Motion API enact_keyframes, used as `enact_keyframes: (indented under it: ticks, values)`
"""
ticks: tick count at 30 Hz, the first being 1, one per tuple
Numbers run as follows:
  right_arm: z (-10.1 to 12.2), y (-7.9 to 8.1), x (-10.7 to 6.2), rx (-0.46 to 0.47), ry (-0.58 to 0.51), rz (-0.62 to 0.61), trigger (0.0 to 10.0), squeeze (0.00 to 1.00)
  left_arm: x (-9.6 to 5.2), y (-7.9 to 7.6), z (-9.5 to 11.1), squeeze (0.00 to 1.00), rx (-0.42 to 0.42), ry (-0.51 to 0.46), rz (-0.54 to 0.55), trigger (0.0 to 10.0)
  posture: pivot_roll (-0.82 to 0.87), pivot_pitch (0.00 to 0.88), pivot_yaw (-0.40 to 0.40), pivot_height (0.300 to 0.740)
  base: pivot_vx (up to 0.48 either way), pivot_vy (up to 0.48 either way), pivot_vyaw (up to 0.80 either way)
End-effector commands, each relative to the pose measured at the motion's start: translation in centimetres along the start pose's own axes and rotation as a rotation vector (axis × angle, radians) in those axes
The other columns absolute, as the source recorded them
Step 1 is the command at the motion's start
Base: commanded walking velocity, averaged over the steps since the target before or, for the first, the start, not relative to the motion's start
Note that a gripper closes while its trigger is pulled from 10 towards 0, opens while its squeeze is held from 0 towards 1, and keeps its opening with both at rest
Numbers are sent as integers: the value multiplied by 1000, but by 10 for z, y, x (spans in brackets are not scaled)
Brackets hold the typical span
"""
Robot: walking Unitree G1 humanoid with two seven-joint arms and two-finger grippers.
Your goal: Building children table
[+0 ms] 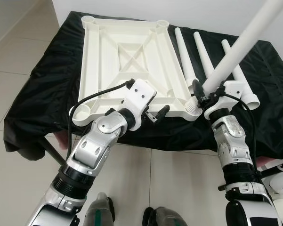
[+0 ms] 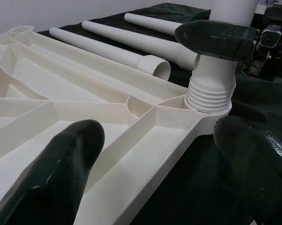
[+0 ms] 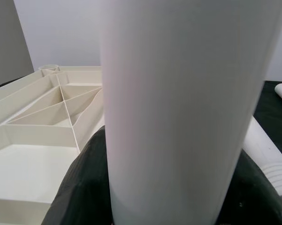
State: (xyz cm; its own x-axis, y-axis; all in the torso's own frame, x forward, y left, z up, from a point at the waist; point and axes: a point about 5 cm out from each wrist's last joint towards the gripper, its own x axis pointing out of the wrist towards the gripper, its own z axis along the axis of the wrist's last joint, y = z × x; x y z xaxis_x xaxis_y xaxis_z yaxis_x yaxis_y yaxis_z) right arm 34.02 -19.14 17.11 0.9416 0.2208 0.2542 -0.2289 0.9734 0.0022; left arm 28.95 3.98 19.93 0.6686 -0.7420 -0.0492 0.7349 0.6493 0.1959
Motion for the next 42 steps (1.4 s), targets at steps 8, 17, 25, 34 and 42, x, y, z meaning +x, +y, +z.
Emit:
enact_keyframes:
  ticks: [8,17,25,34,42]
  values:
    - [-19,-5,2,-55,136,45,10000,0,-2,-3,5,0,-3,-8,-44,10000,89,114,-69,740,0,0,0]
    - [-31,-6,-8,-48,160,36,10000,0,-3,-1,6,0,-9,-12,-33,10000,84,118,-64,740,0,0,0]
    - [-37,-7,-18,6,137,11,10000,0,-3,-1,8,0,-9,-14,-37,10000,80,120,-57,740,0,0,0]
    - [-41,-11,-22,66,116,-56,10000,0,-3,-3,8,0,-9,-14,-46,10000,80,118,-51,740,0,0,0]
    - [-43,-11,-19,35,137,-59,10000,0,-3,-4,9,0,-10,-15,-45,10000,84,111,-53,740,0,0,0]
